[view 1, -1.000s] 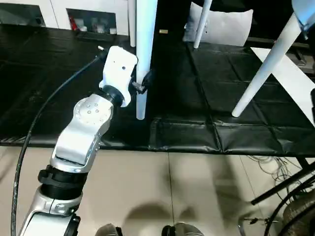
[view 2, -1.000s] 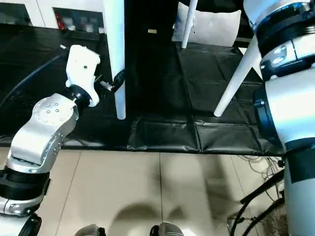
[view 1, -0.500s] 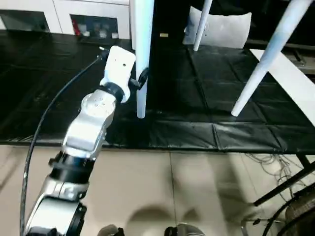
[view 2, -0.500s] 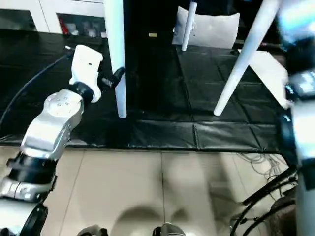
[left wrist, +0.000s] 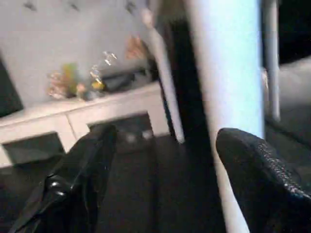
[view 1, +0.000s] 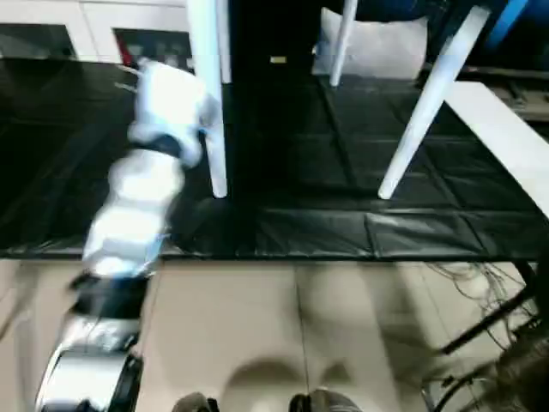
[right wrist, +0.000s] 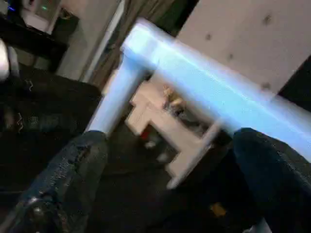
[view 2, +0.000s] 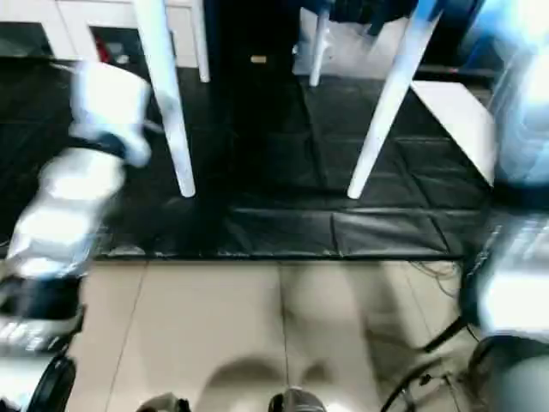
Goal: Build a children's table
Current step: Flip table
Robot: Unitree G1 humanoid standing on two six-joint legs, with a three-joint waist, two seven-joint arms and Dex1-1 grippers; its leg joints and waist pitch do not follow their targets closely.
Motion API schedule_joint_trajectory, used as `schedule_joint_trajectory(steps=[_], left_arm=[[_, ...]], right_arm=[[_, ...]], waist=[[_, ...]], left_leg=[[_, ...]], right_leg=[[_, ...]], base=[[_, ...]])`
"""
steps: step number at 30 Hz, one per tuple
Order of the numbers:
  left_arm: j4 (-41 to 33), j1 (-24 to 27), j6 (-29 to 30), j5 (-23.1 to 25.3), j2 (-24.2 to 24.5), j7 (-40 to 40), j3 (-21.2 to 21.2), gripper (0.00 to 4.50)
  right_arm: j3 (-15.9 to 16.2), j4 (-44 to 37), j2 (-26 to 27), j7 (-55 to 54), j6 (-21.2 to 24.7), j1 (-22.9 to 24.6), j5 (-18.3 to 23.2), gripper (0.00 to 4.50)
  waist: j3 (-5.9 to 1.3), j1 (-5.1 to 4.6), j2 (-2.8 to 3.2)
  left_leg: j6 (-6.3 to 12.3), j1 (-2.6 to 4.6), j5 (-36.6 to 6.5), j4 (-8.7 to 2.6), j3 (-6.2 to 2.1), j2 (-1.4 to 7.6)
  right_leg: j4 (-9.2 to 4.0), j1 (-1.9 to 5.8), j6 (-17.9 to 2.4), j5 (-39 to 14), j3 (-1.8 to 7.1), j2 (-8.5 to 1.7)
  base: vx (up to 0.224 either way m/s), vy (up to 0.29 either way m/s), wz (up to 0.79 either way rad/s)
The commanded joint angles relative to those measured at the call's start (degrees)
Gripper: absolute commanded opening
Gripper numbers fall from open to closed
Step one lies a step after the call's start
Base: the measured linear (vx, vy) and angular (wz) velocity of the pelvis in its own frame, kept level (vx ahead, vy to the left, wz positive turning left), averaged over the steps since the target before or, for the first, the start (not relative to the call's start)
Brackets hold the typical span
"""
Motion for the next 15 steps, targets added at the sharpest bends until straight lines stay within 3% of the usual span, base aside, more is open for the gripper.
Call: schedule_joint_trajectory(steps=[1, 2, 4, 5, 6, 7, 8, 9, 10, 12, 15], left_arm=[[-5.7, 2.2, 2.5, -2.7, -0.3, -1.1, 1.9, 4.03], [-6.6, 2.7, 2.8, -3.4, -0.6, -1.0, 2.5, 4.03], [-10.9, 6.4, 3.9, -5.5, -0.7, -1.4, 4.8, 4.03], [-11.0, 6.5, 4.0, -5.5, -0.7, -1.4, 4.9, 4.03], [-12.0, 7.9, 4.2, -6.7, -1.3, -1.8, 5.8, 4.03], [-14.6, 12.5, 5.6, -9.2, -2.0, -3.4, 7.1, 4.03], [-15.8, 14.5, 6.5, -9.9, -2.3, -4.3, 7.4, 4.03], [-17.9, 18.2, 6.7, -13.0, -4.3, -5.0, 8.5, 4.03], [-17.9, 18.2, 6.7, -13.0, -4.3, -5.0, 8.5, 4.03], [-19.6, 23.1, 5.6, -15.1, -5.6, -6.0, 8.3, 4.03], [-21.9, 32.2, 2.7, -17.3, -6.2, -9.2, 5.4, 4.03]], right_arm=[[-1.9, -6.9, 2.0, -4.5, 4.6, 4.6, 1.3, 4.41], [-2.0, -8.0, 2.6, -5.1, 5.5, 5.8, 1.6, 4.41], [-1.6, -14.6, 5.7, -8.7, 8.5, 13.3, 2.0, 4.41], [-1.6, -14.8, 5.8, -8.8, 8.6, 13.6, 2.0, 4.41], [-1.5, -16.1, 6.9, -10.2, 9.3, 15.7, 1.8, 4.41], [-0.9, -19.1, 10.2, -13.8, 10.4, 21.8, 0.8, 4.41], [-0.6, -20.4, 11.5, -15.4, 10.9, 24.5, 0.5, 4.41], [-0.7, -22.4, 14.4, -18.1, 12.3, 28.8, 1.1, 4.41], [-0.7, -22.4, 14.4, -18.1, 12.3, 28.8, 1.1, 4.41], [-0.2, -24.1, 16.5, -19.7, 12.5, 33.4, 1.8, 4.41], [2.1, -25.5, 16.9, -17.4, 11.6, 40.4, 4.7, 4.41]], waist=[[-4.83, 0.49, 0.87], [-4.98, 0.83, 1.48], [-4.91, 1.53, 1.93], [-5.02, 1.65, 1.91], [-4.98, 1.83, 2.56], [-4.79, 1.76, 2.73], [-4.55, 1.69, 2.42], [-4.26, 1.58, 2.88], [-4.37, 1.33, 2.82], [-4.51, 1.34, 2.91], [-4.01, 0.97, 3.02]], left_leg=[[0.36, 1.17, -12.6, -4.75, -0.96, 1.84], [0.15, 1.64, -13.6, -4.69, -0.88, 1.72], [0.16, 1.41, -12.4, -4.88, -0.81, 1.61], [0.18, 1.23, -11.6, -4.98, -0.84, 1.64], [0.06, 1.46, -12.3, -5.06, -0.98, 1.62], [-0.04, 1.40, -12.3, -5.06, -0.81, 1.57], [0.13, 1.31, -13.1, -5.56, -0.73, 1.54], [-0.20, 1.89, -16.4, -5.88, -0.89, 1.26], [-0.47, 2.34, -17.9, -5.78, -0.94, 1.17], [-0.35, 2.22, -17.9, -6.09, -1.18, 1.24], [-0.29, 2.58, -21.2, -6.30, -1.45, 1.08]], right_leg=[[-5.23, 3.36, -8.3, -17.1, 2.69, -3.73], [-5.38, 3.13, -8.8, -16.9, 2.65, -3.53], [-5.50, 3.38, -8.0, -17.0, 2.73, -3.60], [-5.37, 3.58, -7.6, -16.6, 2.70, -3.64], [-5.50, 3.33, -7.2, -17.7, 2.58, -3.58], [-5.87, 3.15, -6.9, -18.4, 2.71, -3.78], [-6.50, 3.41, -5.9, -20.6, 2.42, -3.81], [-7.13, 3.27, -4.2, -26.6, 2.04, -3.73], [-7.89, 3.12, -3.0, -30.2, 1.84, -3.94], [-8.38, 3.38, -1.3, -31.1, 1.55, -3.95], [-9.28, 3.11, 1.3, -34.6, 0.97, -3.85]], base=[[0.000, 0.000, 0.00], [0.000, 0.000, 0.00], [0.000, 0.000, 0.00], [0.000, 0.000, 0.00], [0.000, 0.000, 0.00], [0.000, 0.000, 0.00], [0.000, 0.000, 0.00], [0.000, 0.000, 0.00], [0.000, 0.000, 0.00], [0.000, 0.000, 0.00], [0.000, 0.000, 0.00]])
